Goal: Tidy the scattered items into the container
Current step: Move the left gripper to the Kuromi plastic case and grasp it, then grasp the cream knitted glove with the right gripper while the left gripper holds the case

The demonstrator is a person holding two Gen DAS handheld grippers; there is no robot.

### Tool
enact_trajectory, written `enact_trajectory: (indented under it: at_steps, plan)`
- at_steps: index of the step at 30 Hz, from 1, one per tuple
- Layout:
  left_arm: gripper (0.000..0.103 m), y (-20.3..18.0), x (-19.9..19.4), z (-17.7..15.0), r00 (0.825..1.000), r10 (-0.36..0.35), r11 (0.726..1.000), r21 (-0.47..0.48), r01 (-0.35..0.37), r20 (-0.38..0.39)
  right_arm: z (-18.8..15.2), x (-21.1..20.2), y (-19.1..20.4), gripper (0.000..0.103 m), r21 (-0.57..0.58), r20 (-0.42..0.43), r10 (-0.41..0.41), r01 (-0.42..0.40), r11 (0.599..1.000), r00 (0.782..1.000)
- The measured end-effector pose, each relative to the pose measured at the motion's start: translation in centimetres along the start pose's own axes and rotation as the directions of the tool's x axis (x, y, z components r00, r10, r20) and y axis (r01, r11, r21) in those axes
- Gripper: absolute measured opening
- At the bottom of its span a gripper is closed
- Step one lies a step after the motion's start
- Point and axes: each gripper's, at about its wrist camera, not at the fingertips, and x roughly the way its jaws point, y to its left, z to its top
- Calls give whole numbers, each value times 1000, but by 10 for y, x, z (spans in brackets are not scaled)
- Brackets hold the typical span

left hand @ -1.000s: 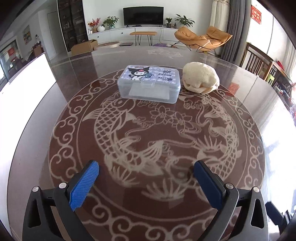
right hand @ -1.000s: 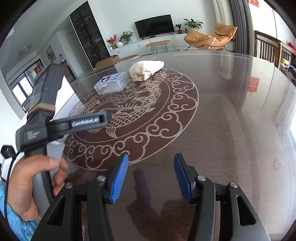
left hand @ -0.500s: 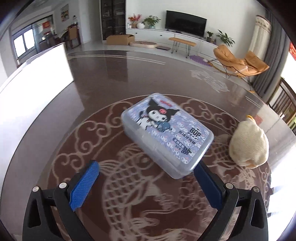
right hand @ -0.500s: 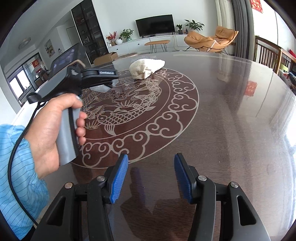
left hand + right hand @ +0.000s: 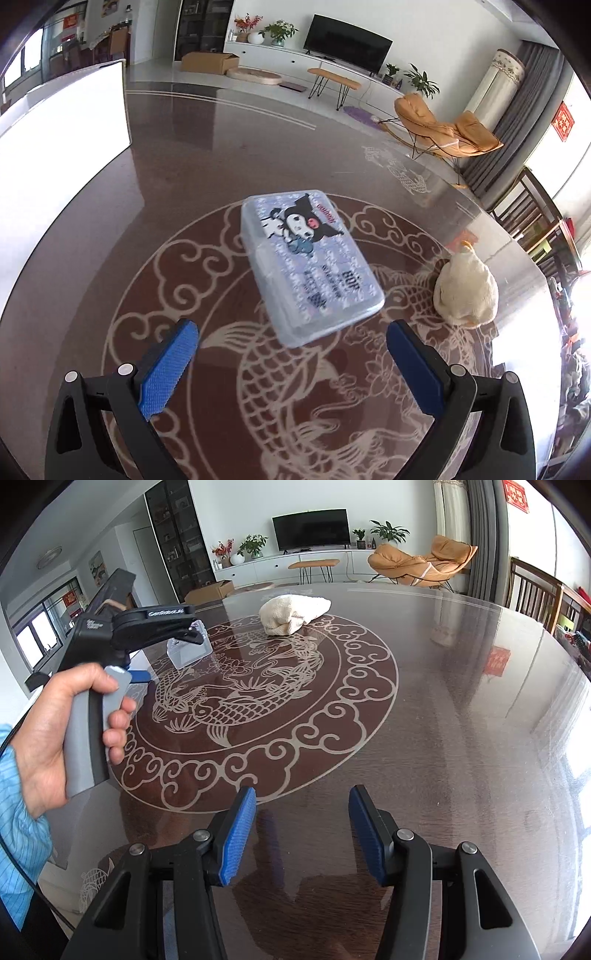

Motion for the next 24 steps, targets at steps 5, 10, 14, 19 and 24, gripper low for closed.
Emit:
enact_trajectory:
  at_steps: [5, 10, 14, 19, 24]
  plan:
    - [103, -21, 30, 24, 989, 150, 987, 51, -150, 1, 0, 0, 0, 55, -2, -1, -3, 3, 1000, 1000]
    - [64, -7, 21, 26, 993, 101, 991, 77, -105, 55, 0, 0, 0, 55, -2, -1, -4, 4, 1000, 1000]
    - [63, 17, 5, 19, 997, 38, 992, 119, -45, 61, 0, -1, -3, 55, 12, 3, 15, -15, 1000, 1000]
    - [63, 41, -29, -22, 999, 11, 964, 264, -23, 47, 4, -5, -42, 55, 207, 89, 220, -234, 950, 971]
    - [61, 68, -55, -56, 998, 1, 950, 311, -19, 60, 94, 30, -49, 55, 263, 163, 254, -290, 920, 953]
